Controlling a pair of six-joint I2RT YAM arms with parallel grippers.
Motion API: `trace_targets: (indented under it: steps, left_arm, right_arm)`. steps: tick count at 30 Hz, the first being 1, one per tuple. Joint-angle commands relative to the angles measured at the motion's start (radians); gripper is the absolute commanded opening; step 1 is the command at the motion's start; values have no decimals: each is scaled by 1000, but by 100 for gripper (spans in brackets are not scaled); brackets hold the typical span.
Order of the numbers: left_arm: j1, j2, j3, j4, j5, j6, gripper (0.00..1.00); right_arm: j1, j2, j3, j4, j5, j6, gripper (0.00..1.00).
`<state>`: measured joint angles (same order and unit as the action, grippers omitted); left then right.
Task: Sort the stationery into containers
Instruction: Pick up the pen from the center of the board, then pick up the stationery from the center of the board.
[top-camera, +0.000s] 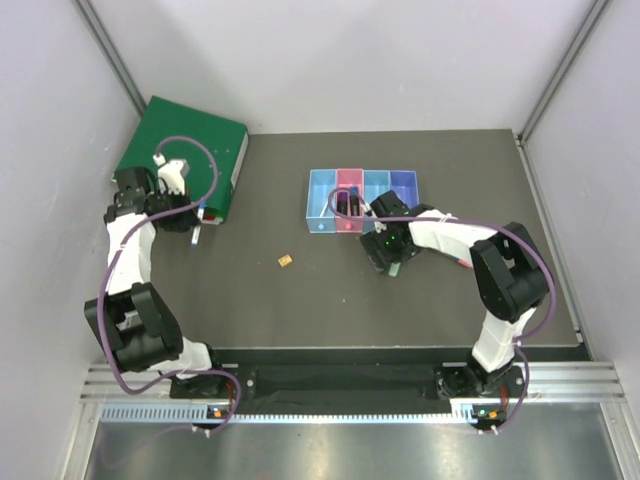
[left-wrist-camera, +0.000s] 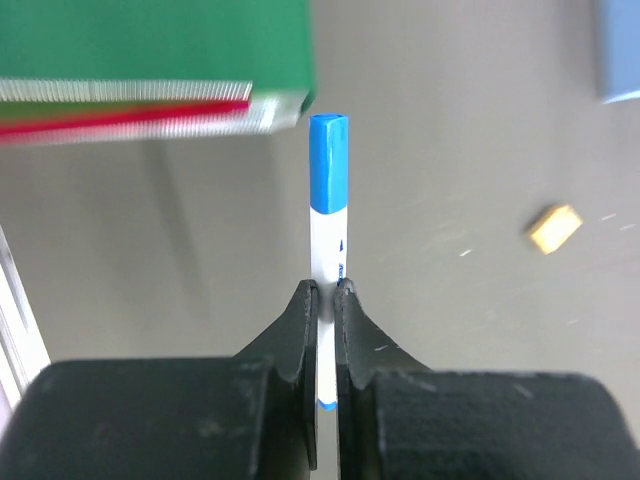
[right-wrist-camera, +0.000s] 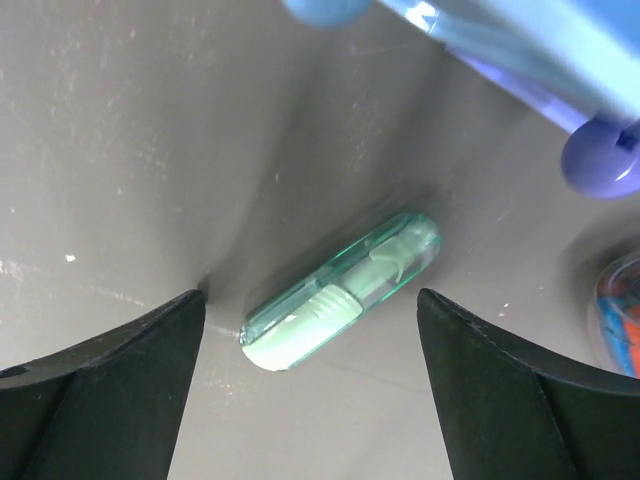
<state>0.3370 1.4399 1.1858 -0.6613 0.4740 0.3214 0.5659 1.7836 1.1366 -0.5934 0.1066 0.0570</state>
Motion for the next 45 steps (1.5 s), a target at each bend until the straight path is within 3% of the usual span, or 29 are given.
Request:
trace_targets:
  steps: [1,6,10,15,17,25,31,45]
  left_arm:
    - [-53,-23,98,-18,117,-47,0]
    - [-127,26,192,15,118,-114,0]
    - [-211,79,261,54,104,-151,0]
    - [-289,174,368,106,94,-202,0]
    - [-325,204,400,127,87,-226,0]
    - [-469,361,413,233,57,-297,0]
    - [-500,467,460,296,43,-360,0]
    - [-573,674,672,327,51,-495,0]
  right_arm:
    - [6,40,45,17,42,12,83]
    - [12,53,45,18,39,17,72]
    - [12,45,22,21,45,14,57]
    - [15,36,0,35,39,9,50]
    - [15,34,-3,37,33,4,41]
    - [19,11,-29,37,24,0,20]
    - [19,-10,-44,38,18,-8,0]
    - [19,-153,-46,3,18,-49,0]
